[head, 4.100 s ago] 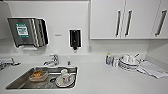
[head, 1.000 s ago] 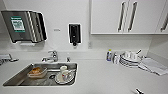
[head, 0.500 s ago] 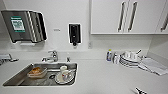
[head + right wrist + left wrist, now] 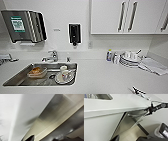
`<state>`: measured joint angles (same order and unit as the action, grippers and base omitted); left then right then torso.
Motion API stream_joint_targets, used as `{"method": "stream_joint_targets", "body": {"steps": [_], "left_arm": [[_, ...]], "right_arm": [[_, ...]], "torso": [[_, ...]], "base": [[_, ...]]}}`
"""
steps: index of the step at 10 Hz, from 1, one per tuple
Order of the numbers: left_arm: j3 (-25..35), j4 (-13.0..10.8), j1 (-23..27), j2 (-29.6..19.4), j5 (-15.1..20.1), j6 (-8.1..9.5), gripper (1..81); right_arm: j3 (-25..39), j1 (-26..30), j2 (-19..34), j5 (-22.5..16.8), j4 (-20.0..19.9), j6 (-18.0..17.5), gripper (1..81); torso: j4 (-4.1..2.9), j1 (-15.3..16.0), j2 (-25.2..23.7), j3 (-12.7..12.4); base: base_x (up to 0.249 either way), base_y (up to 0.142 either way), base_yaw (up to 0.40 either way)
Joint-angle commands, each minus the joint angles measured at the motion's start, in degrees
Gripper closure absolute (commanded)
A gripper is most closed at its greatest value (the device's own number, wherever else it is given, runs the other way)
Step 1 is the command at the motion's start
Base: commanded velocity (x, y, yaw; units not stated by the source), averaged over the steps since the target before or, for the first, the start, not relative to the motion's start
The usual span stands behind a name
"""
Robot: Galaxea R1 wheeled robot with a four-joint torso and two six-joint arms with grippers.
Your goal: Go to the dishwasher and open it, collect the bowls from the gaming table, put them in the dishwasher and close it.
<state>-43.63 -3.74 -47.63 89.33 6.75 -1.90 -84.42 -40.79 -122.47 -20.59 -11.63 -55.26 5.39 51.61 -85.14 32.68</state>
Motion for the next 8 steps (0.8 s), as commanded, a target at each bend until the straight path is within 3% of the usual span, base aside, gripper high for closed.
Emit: {"method": "stream_joint_targets", "body": {"steps": [1, 8], "left_arm": [[1.2, -0.7, 5.0, -2.7, 1.2, -0.56, 1.0], [1.2, -0.7, 5.0, -2.5, 1.2, -0.56, 1.0]], "right_arm": [[-3.4, 5.3, -1.7, -1.2, -0.9, -0.3, 1.0], [-6.4, 2.5, -2.5, -1.2, -0.7, 0.2, 1.0]], "torso": [[0.0, 0.0, 0.0, 0.0], [0.0, 0.0, 0.0, 0.0]], "base": [[0.0, 0.0, 0.0], [0.0, 0.0, 0.0]]}}
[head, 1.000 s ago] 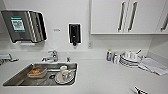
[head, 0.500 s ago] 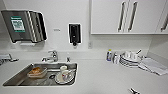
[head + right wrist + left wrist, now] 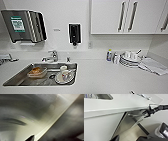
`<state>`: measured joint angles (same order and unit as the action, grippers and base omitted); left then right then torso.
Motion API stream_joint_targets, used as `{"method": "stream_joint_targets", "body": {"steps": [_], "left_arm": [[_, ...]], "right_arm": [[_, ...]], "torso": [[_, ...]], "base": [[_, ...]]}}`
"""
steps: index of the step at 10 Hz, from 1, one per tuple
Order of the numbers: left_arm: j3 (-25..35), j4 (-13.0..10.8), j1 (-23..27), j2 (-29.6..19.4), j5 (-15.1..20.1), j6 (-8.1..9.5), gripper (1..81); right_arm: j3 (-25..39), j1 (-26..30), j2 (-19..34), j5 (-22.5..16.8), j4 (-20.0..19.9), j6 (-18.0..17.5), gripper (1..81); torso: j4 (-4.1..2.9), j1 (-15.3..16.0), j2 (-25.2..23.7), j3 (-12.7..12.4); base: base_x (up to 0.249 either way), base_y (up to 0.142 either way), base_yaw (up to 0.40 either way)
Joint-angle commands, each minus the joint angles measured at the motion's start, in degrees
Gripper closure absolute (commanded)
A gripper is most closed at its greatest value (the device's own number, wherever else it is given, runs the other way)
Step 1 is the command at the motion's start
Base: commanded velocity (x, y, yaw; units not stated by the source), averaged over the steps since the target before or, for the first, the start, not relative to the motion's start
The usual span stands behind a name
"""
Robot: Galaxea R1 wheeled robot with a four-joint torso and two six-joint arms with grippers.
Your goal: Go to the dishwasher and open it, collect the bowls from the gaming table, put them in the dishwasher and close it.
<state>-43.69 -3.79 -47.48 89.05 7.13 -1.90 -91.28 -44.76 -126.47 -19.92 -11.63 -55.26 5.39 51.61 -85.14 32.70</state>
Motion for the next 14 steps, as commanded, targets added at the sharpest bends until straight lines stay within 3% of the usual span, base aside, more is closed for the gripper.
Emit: {"method": "stream_joint_targets", "body": {"steps": [1, 5, 14], "left_arm": [[1.2, -0.6, 4.8, -2.1, 0.8, -0.56, 1.0], [1.1, -0.7, 4.8, -1.8, 1.0, -0.56, 1.0], [0.9, -0.6, 4.7, -1.4, 1.0, -0.3, 1.0]], "right_arm": [[0.3, 6.0, 1.5, -1.9, -0.7, 0.3, 1.0], [0.4, 3.0, 2.2, -2.0, 2.9, 0.3, 1.0], [0.2, -0.7, 5.1, -2.1, 3.8, 2.1, 1.0]], "torso": [[0.0, 0.0, 0.0, 0.0], [0.0, 0.0, 0.0, 0.0], [0.0, 0.0, 0.0, 0.0]], "base": [[0.0, 0.0, 0.0], [0.0, 0.0, 0.0], [0.0, 0.0, 0.0]]}}
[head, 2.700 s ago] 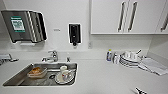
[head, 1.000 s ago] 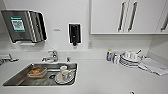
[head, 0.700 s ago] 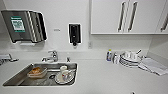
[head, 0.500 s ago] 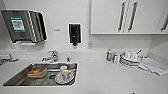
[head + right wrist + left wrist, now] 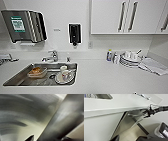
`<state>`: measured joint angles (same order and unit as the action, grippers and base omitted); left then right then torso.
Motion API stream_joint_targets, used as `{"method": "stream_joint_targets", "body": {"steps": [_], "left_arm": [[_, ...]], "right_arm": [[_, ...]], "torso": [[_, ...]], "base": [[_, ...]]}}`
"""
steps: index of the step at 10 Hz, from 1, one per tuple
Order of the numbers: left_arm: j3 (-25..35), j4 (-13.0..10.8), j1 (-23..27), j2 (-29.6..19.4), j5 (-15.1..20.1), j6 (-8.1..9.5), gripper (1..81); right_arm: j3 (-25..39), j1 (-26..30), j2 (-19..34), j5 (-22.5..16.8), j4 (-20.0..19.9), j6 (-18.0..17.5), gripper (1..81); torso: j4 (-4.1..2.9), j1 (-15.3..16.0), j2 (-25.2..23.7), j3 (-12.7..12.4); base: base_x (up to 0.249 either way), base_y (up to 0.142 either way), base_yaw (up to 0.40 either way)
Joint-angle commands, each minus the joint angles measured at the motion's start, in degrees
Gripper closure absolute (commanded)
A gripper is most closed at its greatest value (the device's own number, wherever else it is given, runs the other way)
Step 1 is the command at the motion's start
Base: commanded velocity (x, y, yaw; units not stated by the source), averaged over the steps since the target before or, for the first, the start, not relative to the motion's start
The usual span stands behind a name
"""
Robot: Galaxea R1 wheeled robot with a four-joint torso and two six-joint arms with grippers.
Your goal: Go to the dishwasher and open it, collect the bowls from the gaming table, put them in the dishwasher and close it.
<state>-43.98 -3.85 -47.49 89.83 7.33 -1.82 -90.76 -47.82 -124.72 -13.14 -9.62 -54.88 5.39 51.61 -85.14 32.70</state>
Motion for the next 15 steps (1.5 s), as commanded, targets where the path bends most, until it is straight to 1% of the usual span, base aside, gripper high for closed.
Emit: {"method": "stream_joint_targets", "body": {"steps": [1, 3, 7, 15], "left_arm": [[1.2, -0.5, 4.8, -2.2, 0.8, -0.38, 1.0], [1.2, -0.5, 4.7, -2.2, 0.8, -0.29, 1.0], [1.2, -0.5, 4.7, -2.0, 0.8, -0.12, 1.0], [1.2, -0.4, 4.7, -1.8, 0.8, -0.12, 1.0]], "right_arm": [[-0.4, 1.5, 3.1, -8.9, 1.8, 2.2, 1.0], [-0.7, -0.3, 1.6, -8.8, 2.8, 2.3, 1.0], [-1.2, -3.1, 1.5, -8.7, 5.3, 2.3, 1.0], [-0.9, -2.8, 0.8, -8.1, 5.2, 2.1, 1.0]], "torso": [[0.0, 0.0, 0.0, 0.0], [-0.02, 0.0, 0.0, 0.0], [-0.02, 0.0, 0.0, 0.0], [-0.02, 0.0, 0.0, -0.1]], "base": [[0.0, 0.0, 0.0], [0.0, 0.0, 0.0], [0.0, 0.0, 0.0], [0.0, 0.0, 0.0]]}}
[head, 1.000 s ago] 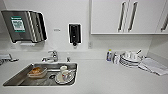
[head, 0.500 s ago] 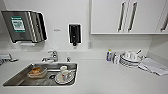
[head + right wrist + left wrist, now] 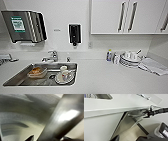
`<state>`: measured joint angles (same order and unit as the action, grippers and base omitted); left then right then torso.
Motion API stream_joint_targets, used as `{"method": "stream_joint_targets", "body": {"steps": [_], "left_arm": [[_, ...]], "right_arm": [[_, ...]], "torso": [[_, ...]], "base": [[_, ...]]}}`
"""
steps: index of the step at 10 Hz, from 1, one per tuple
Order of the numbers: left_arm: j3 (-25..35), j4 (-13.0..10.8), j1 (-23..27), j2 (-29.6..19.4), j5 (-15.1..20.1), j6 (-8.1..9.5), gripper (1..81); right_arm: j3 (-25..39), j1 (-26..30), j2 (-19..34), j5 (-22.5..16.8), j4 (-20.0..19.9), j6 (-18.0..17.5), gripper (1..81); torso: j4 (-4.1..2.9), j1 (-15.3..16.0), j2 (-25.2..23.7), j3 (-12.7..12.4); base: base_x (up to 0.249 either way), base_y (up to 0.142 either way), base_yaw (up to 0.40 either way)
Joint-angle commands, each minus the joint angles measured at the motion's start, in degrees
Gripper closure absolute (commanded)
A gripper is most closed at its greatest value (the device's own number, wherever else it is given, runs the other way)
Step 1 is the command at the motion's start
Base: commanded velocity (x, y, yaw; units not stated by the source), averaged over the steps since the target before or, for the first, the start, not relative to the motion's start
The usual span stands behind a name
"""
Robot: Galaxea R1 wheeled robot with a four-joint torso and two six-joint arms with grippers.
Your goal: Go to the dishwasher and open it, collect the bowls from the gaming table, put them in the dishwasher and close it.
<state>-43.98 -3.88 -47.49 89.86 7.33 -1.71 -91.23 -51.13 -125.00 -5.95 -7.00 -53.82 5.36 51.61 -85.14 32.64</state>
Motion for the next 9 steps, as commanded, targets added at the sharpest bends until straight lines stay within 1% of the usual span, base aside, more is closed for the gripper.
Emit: {"method": "stream_joint_targets", "body": {"steps": [1, 9], "left_arm": [[1.2, -0.3, 4.8, -1.8, 0.8, -0.14, 1.0], [1.2, -0.1, 4.8, -1.5, 0.8, -0.14, 1.0]], "right_arm": [[-0.4, 0.5, 1.0, -15.3, 2.6, 1.1, 1.0], [-1.5, -0.4, -3.0, -15.3, 3.3, 1.1, 1.0]], "torso": [[0.0, 0.0, 0.0, 0.0], [0.0, 0.0, 0.0, 0.0]], "base": [[-0.069, 0.0, 0.0], [-0.069, 0.0, 0.0]]}}
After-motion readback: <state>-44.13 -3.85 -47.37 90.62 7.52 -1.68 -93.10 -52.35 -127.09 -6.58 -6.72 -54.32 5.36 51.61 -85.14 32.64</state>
